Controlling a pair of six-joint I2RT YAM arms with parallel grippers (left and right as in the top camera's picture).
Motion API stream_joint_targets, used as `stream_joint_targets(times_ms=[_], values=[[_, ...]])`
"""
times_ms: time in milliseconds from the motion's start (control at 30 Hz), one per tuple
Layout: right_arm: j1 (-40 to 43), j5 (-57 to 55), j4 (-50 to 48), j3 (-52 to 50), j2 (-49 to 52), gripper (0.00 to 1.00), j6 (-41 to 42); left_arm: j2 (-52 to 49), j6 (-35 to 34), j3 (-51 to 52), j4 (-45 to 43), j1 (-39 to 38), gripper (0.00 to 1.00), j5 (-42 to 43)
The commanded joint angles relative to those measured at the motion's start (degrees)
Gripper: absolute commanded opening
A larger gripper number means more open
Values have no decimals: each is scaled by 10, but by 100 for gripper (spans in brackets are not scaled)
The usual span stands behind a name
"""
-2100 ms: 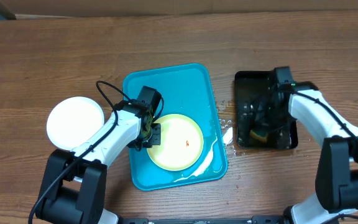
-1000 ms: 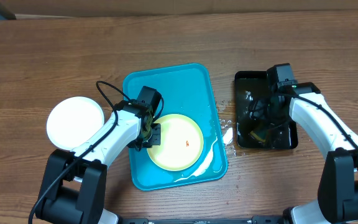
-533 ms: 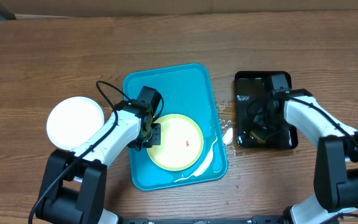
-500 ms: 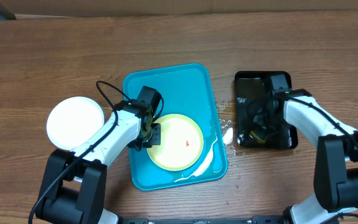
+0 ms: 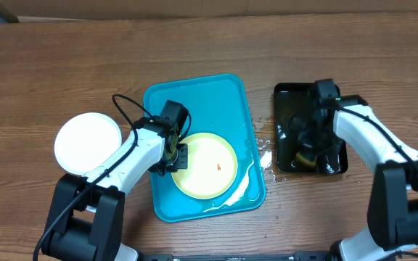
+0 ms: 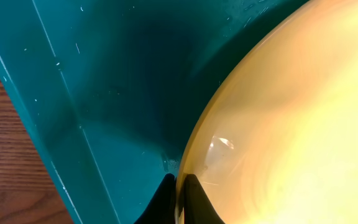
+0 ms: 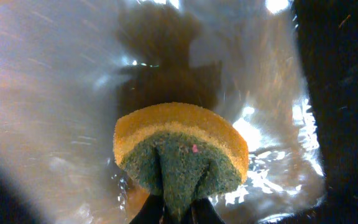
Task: Clean dirty plates on tray and stack at the side
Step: 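Grasp the sponge with the right gripper and rub it in the water, then scrub the yellow plate with the sponge while the left gripper holds it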
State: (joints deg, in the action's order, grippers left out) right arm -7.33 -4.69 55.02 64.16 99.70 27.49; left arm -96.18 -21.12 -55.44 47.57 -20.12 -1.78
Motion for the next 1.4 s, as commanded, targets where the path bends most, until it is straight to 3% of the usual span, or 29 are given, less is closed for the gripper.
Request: stream_joint_targets(times_ms=[0, 233, 633, 833, 1033, 1367], values=[[-6, 73, 2, 45, -79, 4, -64, -6, -7, 6, 2, 3, 4, -12], [-86, 216, -17, 45, -129, 4, -72, -6, -8, 6, -10, 3, 4, -7], [-344, 142, -182, 5, -29, 4, 143, -6, -7, 6, -35, 3, 4, 3], [-411, 137, -274, 1, 65, 4, 161, -6, -7, 6, -41, 3, 4, 3], [-405, 108, -273, 1, 120, 4, 207, -6, -7, 6, -30, 3, 4, -3], [-301, 82, -203, 1, 120, 4, 208, -6, -7, 6, -29, 3, 4, -19]])
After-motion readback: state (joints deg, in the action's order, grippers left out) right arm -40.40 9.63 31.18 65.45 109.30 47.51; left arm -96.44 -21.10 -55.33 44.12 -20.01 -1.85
